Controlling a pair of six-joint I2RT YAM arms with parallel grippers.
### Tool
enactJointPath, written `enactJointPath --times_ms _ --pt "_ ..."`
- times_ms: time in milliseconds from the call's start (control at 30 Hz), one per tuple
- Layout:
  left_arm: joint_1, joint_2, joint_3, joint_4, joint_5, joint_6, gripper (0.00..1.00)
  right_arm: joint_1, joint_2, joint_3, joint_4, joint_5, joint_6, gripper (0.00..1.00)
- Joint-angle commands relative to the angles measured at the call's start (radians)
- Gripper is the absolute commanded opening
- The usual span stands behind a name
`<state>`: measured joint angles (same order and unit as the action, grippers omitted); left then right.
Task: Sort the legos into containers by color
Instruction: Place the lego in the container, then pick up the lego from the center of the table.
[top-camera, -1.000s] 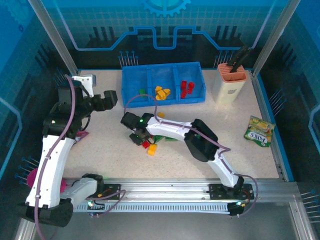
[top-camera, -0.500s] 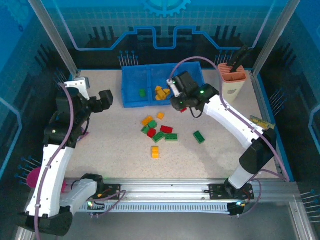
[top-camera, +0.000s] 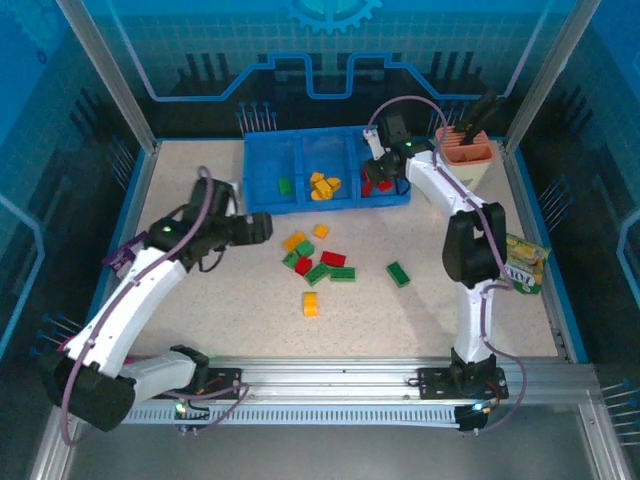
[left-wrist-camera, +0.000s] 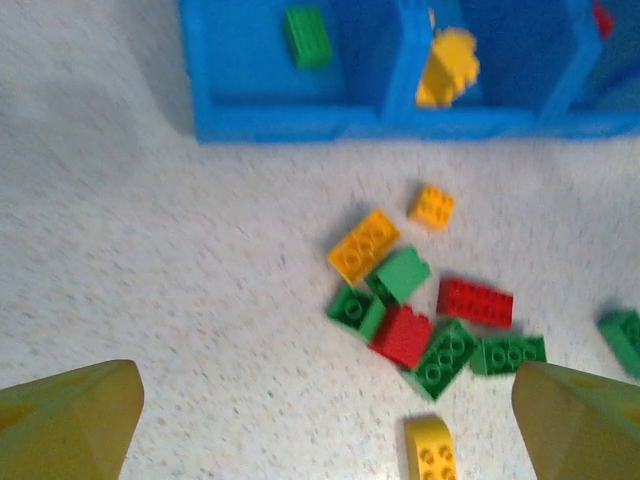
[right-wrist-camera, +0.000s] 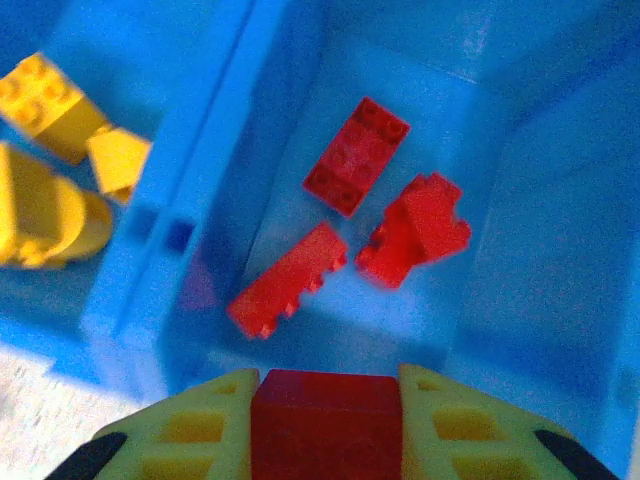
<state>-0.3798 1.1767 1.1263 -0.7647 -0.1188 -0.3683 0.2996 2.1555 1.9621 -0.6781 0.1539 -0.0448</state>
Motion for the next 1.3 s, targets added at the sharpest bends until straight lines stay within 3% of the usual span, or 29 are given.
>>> enactJointPath --times_ms 0,233,567,800,1267 --pt "-0.088 0.091 -0.044 -0.033 -0.073 -0.109 0.87 -0.03 0.091 0.124 0.014 -0.049 -0.021 0.25" --pt "-0.234 0.306 -0.025 0.052 -0.107 -0.137 0.77 -0.049 0.243 0.301 -0.014 -0.09 -0.032 0.25" --pt "-0.285 0.538 0.108 0.082 -0.099 -0.098 0.68 -0.048 0.245 0.29 -0.005 -0.111 -0.058 0.39" --pt "-0.292 0.622 0.159 0.07 -0.103 -0.086 0.64 -0.048 0.221 0.282 0.0 -0.116 -0.068 0.48" --pt "-0.364 0.69 0.245 0.025 -0.091 -0.028 0.61 -0.047 0.106 0.143 0.034 -0.118 -0.061 0.51"
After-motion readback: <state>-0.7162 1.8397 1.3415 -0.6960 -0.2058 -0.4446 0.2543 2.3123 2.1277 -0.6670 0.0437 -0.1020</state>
